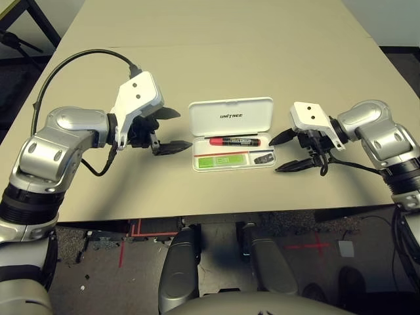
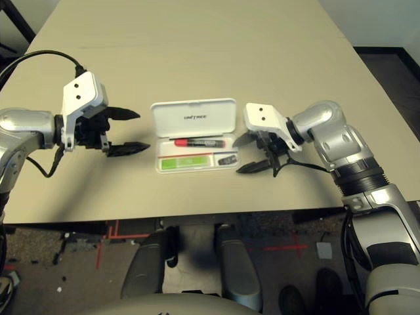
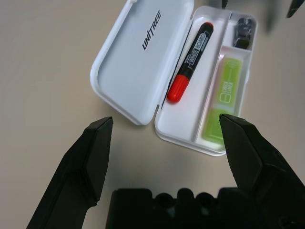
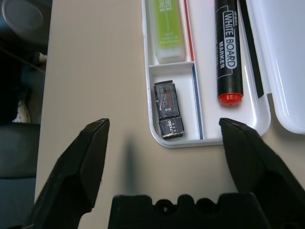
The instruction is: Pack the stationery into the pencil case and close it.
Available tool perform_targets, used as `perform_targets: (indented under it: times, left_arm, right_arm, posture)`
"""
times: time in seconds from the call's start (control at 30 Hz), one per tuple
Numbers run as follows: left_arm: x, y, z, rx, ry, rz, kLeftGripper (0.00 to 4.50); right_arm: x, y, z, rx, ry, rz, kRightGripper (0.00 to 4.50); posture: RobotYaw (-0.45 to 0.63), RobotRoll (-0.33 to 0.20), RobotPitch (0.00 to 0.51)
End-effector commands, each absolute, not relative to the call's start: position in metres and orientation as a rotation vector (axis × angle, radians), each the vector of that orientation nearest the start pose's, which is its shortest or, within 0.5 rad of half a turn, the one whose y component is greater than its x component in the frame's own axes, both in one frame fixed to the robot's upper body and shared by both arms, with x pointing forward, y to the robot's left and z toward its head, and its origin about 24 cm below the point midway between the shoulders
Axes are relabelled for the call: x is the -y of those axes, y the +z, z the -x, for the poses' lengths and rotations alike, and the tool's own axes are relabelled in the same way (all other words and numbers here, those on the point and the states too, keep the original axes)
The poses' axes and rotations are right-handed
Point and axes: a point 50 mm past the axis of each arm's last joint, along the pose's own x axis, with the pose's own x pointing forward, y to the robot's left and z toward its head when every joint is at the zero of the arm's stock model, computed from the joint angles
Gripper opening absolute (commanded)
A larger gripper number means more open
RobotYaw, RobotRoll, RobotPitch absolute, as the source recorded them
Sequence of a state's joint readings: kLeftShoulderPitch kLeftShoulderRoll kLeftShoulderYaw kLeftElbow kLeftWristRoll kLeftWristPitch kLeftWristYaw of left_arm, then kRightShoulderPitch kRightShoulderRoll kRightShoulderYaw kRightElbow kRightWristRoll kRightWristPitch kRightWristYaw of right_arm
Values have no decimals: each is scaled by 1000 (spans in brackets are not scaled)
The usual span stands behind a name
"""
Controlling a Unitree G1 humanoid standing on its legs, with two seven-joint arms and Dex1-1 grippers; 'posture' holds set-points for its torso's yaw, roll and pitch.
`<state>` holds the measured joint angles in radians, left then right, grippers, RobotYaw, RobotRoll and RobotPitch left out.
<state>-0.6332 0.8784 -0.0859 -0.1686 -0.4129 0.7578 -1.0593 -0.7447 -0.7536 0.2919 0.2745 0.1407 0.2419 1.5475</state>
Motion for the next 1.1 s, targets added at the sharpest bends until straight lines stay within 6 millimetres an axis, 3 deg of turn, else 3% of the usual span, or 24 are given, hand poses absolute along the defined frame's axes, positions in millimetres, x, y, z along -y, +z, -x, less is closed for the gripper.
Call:
perform_targets:
  times: [0.03, 0.17, 0.27, 0.6, 0.9, 1.1]
  left_arm:
    - [-203, 213, -301, -351, -1001, -376, 4500]
    - [-216, 217, -319, -381, -849, -262, 4500]
    - [-221, 219, -328, -383, -776, -247, 3861]
    - [-235, 215, -360, -410, -619, -246, 47]
    - [-230, 215, -388, -400, -594, -312, 47]
    - [-196, 212, -396, -386, -755, -359, 47]
  right_arm:
    - [200, 177, -313, -380, 1514, 545, 4453]
    - [217, 187, -307, -298, 1540, 446, 4453]
    - [227, 195, -303, -256, 1539, 397, 4500]
    - [259, 210, -288, -185, 1498, 284, 4500]
    - [262, 210, -285, -182, 1491, 263, 4500]
    - [259, 210, -283, -167, 1503, 238, 4500]
  posture:
    - [35, 0, 197]
    - [26, 0, 196]
    - [18, 0, 195]
    - [-25, 0, 194]
    - [-55, 0, 194]
    - [-66, 0, 192]
